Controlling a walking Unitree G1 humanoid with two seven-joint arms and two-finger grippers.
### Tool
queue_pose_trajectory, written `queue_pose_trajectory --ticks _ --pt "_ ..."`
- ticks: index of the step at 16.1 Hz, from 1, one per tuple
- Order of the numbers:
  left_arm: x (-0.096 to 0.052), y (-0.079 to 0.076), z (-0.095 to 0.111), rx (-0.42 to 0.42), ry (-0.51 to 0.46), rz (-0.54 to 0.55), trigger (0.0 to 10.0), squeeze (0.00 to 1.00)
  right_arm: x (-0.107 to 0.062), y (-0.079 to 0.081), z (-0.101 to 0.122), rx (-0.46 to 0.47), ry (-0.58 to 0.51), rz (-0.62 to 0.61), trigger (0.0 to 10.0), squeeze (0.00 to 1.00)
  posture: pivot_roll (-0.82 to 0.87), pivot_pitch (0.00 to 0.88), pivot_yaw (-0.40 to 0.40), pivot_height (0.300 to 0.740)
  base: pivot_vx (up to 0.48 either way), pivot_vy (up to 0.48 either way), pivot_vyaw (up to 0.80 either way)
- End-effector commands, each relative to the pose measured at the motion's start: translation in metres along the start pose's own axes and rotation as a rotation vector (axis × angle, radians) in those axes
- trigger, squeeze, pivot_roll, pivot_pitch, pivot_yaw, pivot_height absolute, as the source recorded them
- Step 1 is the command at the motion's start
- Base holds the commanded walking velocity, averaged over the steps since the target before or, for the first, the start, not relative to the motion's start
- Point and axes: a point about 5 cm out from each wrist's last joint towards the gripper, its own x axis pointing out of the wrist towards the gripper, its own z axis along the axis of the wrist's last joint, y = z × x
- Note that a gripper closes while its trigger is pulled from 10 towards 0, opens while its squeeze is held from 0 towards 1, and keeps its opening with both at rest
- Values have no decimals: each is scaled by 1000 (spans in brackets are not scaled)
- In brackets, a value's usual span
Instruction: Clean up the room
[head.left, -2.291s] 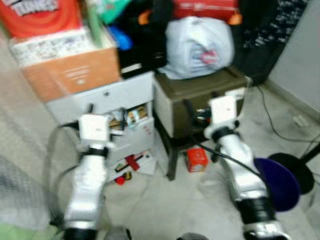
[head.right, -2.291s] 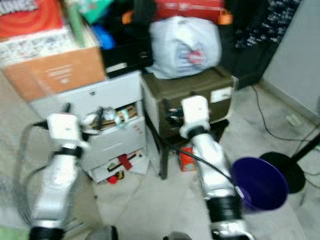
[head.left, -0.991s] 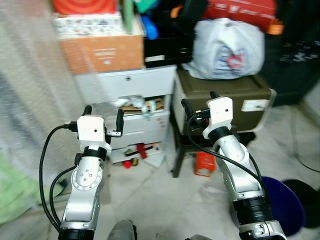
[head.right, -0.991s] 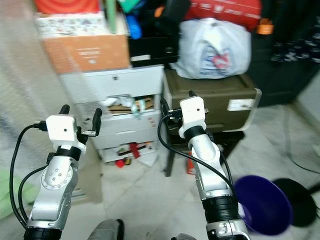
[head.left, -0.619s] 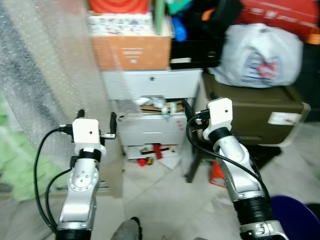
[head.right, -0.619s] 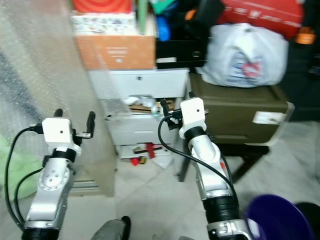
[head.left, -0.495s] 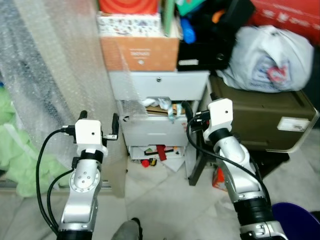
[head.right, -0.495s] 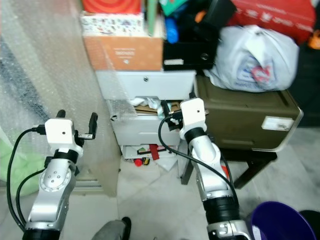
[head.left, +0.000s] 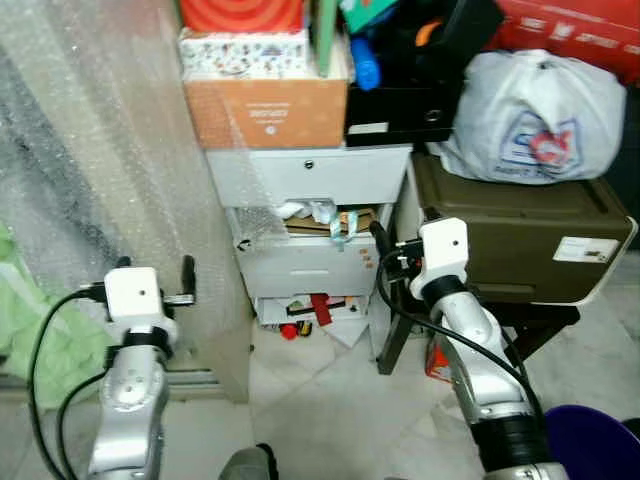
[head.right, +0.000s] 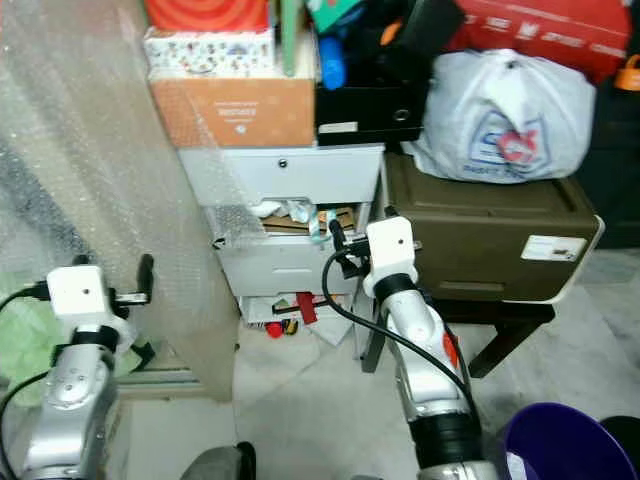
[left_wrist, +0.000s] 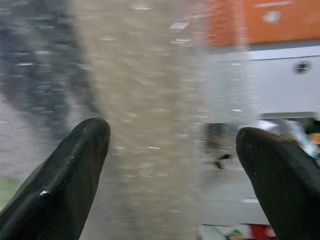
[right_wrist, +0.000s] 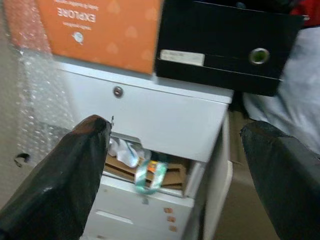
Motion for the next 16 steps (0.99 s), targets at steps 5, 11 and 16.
queue_pose_trajectory --ticks 5,11,16 --pt "4 2 -3 -17 22 7 10000 0 3 -1 5 -7 -13 -2 10000 0 -16 0 -18 740 0 0 0" --pt "-11 43 -50 48 257 106 10000 0 -29 -58 -44 1 257 -227 10000 0 -16 0 -19 740 0 0 0" --pt "-37 87 -105 150 571 199 10000 0 -54 -83 -95 25 493 -325 10000 0 -10 0 -16 740 0 0 0"
